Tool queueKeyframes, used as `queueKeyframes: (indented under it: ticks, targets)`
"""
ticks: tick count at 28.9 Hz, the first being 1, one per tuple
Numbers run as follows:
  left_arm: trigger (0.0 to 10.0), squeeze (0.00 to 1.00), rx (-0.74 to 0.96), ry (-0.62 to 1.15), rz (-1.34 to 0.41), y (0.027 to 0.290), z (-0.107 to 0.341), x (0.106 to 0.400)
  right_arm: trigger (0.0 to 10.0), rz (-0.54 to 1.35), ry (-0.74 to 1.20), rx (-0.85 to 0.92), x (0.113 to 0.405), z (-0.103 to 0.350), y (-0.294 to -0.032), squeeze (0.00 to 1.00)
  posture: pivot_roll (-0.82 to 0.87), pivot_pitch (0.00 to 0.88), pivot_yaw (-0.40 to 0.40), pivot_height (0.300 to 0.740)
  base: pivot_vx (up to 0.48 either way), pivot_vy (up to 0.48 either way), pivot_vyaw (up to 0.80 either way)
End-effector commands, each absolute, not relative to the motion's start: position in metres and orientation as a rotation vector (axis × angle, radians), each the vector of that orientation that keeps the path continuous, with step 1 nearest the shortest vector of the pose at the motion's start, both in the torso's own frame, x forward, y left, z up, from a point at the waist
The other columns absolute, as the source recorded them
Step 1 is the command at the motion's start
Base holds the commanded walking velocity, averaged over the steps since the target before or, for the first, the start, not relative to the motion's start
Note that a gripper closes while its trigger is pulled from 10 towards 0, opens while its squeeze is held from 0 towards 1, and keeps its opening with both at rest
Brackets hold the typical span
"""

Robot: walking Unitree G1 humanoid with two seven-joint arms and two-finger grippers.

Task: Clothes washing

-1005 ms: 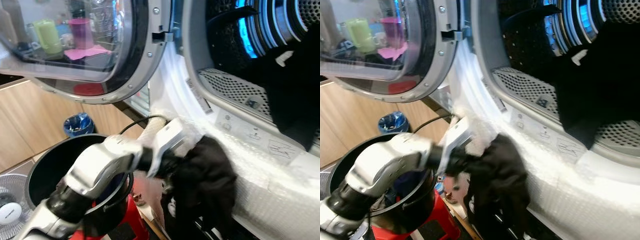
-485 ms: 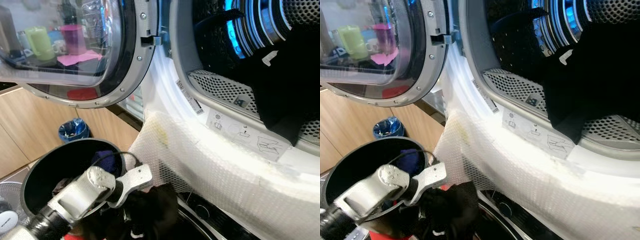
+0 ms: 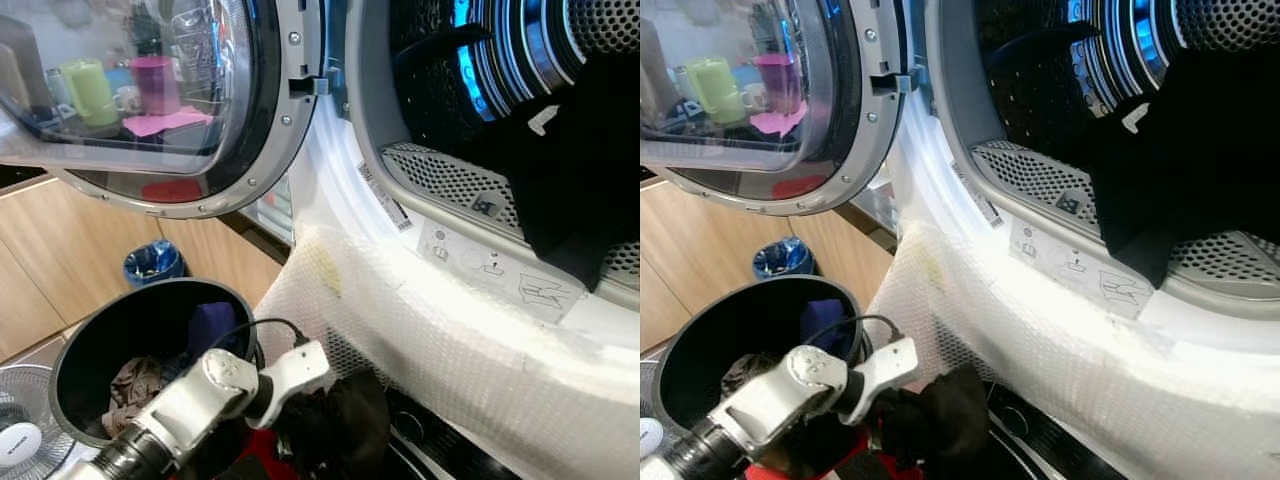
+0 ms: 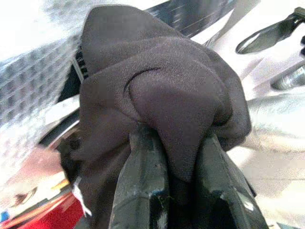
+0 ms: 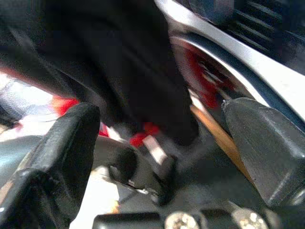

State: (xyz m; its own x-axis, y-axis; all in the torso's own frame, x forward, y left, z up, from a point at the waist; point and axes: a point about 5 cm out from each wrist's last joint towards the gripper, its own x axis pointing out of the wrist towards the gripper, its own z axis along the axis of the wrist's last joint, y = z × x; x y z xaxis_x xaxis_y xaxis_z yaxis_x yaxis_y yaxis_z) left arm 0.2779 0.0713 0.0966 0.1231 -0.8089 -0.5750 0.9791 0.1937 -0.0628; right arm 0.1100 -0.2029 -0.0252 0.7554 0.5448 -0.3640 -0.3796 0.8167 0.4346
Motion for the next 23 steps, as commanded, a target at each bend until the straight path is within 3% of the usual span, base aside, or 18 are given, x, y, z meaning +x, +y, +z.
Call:
queueKeyframes:
  ticks: [1, 7, 8, 23]
  targets:
    - [0.0, 0.0, 0.373, 0.551, -1.398, 0.064, 0.093, 0.273, 10.0, 0.611, 0.458, 0.321, 0.12, -0.011, -0.187, 1.0, 0.15, 0.013, 0.017, 0.74, 0.0, 0.0, 0.0]
    - [0.0, 0.0, 0.329, 0.532, -1.479, 0.046, 0.094, 0.268, 10.0, 0.689, 0.4, 0.303, 0.134, 0.011, -0.162, 1.0, 0.14, 0.016, 0.024, 0.74, 0.0, 0.0, 0.0]
    - [0.0, 0.0, 0.315, 0.533, -1.496, 0.043, 0.095, 0.267, 10.0, 0.679, 0.394, 0.287, 0.137, 0.011, -0.16, 0.0, 0.14, 0.03, 0.029, 0.74, 0.0, 0.0, 0.0]
    - [0.0, 0.0, 0.351, 0.485, -1.62, 0.021, 0.103, 0.262, 10.0, 0.719, 0.385, 0.264, 0.153, 0.023, -0.143, 0.0, 0.13, 0.059, 0.041, 0.74, 0.0, 0.0, 0.0]
